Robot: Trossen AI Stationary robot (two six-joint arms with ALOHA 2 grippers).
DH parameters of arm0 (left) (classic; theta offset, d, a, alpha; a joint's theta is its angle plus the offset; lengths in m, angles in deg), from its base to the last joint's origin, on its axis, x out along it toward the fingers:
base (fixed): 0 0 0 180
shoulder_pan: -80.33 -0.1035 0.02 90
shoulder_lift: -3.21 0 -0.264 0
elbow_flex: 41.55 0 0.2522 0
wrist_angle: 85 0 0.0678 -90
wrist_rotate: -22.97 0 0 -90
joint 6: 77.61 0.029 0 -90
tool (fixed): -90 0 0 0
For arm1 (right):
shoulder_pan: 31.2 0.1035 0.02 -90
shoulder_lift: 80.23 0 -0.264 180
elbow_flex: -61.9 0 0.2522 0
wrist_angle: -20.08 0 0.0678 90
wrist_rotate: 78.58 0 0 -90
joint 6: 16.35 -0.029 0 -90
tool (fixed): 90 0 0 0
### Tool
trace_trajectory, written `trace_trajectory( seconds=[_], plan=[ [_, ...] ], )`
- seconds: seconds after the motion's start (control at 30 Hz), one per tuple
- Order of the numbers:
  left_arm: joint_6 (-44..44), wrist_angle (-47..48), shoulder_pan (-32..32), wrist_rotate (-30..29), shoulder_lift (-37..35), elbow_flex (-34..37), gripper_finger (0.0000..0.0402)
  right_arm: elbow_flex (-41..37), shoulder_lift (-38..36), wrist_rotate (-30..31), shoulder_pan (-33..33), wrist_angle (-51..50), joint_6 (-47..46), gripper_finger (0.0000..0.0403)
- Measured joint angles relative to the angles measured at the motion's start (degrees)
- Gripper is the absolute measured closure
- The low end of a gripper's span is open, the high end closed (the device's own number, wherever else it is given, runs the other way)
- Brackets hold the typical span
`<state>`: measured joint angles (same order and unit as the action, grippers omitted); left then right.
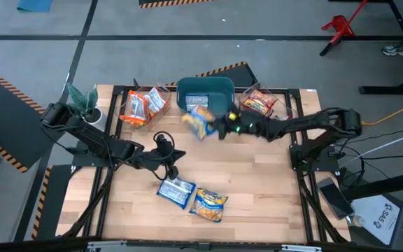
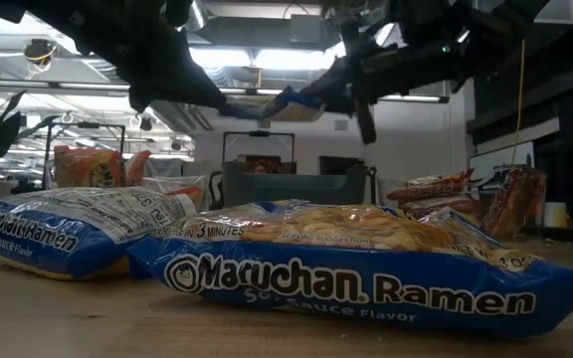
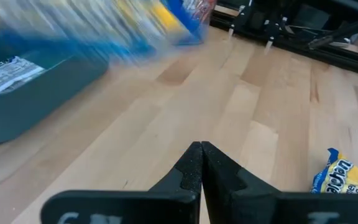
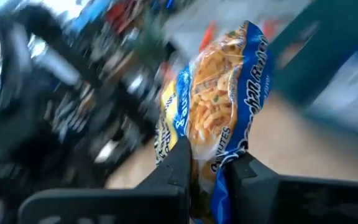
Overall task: Sort Maruchan noodles
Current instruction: Put the blue noodle pack into the blue bin
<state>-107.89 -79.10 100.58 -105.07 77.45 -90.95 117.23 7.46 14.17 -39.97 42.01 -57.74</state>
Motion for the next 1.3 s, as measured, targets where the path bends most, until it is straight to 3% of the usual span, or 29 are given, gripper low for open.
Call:
trace_trajectory(
  seconds=[0.17, 0.4, 0.73, 1.3],
  plan=[
    [0.0, 0.0, 0.0, -0.6, 0.0, 0.0, 0.0401, 0.1, -5.0, 4.7, -8.5, -5.0, 2.4, 0.0378],
    [0.0, 1.1, -0.1, -2.6, 0.0, 0.0, 0.0401, 8.6, -2.7, 9.3, -16.3, -24.4, 5.5, 0.0378],
    [0.0, 1.5, -0.1, -4.3, 0.0, -0.1, 0.0401, 20.1, 6.0, 15.7, -16.7, -38.3, 7.1, 0.0378],
    [0.4, 2.8, -0.1, -4.8, 0.0, -0.1, 0.0401, 20.7, 11.9, 21.3, -16.4, -39.7, 4.3, 0.0378]
  ],
)
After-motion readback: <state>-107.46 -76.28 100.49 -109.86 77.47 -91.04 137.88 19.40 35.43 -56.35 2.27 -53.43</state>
